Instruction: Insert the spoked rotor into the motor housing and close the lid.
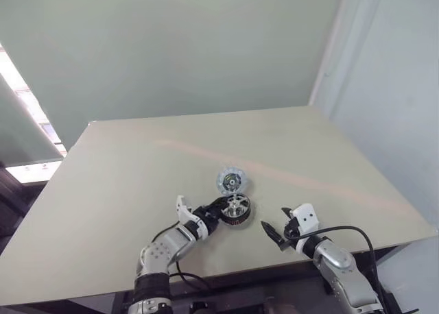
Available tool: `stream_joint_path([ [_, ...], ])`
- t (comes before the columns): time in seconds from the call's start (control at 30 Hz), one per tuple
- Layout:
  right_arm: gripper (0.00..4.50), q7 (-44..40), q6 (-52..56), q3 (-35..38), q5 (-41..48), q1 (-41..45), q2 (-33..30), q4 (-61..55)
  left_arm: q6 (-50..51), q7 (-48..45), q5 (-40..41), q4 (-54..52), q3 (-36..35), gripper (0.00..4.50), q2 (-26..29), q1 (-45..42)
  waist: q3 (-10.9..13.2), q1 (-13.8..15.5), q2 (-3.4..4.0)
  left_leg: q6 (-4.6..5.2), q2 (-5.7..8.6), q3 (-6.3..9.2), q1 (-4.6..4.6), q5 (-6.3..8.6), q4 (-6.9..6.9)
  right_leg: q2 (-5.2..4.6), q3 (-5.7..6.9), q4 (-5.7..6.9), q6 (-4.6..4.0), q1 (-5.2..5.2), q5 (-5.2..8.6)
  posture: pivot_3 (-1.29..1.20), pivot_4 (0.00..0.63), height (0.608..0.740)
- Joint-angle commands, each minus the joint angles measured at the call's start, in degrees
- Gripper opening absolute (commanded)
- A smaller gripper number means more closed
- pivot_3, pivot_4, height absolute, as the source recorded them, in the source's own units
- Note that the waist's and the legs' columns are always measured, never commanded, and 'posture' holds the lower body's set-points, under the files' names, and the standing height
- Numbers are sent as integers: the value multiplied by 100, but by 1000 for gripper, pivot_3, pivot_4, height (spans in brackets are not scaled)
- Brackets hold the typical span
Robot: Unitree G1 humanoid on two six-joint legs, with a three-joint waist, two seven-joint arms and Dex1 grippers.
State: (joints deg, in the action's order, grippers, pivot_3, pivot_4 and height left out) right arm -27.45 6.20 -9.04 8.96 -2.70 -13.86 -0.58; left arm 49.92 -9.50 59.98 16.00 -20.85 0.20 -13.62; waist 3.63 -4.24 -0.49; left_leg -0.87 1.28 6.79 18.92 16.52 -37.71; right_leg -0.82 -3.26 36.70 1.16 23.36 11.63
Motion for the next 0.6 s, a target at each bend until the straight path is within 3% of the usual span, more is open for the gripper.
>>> stream_joint_path([
  [0.03, 4483, 20, -109, 91, -10, 149, 26, -109, -132, 370, -144, -341, -143, 4045, 32, -20, 0, 9, 0, 0, 1, 0, 0, 0, 1, 0, 0, 0, 0, 0, 0, 0, 0, 740],
  [0.07, 4483, 19, -114, 92, -12, 160, 29, -92, -156, 413, -149, -397, -167, 4441, 21, -32, 1, 16, -2, 0, 1, 1, 3, 0, 1, -1, 0, -1, 0, 3, 0, 0, 0, 740],
  [0.37, 4483, -2, -173, 98, -2, 277, 75, 79, 172, 608, 232, -1420, -152, 4441, -8, -127, 5, 22, -6, 0, 4, 7, 17, 0, -4, -4, 5, -3, 1, 8, 0, 0, 0, 740],
  [0.6, 4483, 29, 158, 305, 452, 274, 370, -268, -539, -1083, -1162, -2167, 1145, 4441, 1266, 244, 6, 17, 3, -1, 2, 3, 10, -1, 8, 0, 2, -2, 0, 9, 0, 0, 0, 740],
])
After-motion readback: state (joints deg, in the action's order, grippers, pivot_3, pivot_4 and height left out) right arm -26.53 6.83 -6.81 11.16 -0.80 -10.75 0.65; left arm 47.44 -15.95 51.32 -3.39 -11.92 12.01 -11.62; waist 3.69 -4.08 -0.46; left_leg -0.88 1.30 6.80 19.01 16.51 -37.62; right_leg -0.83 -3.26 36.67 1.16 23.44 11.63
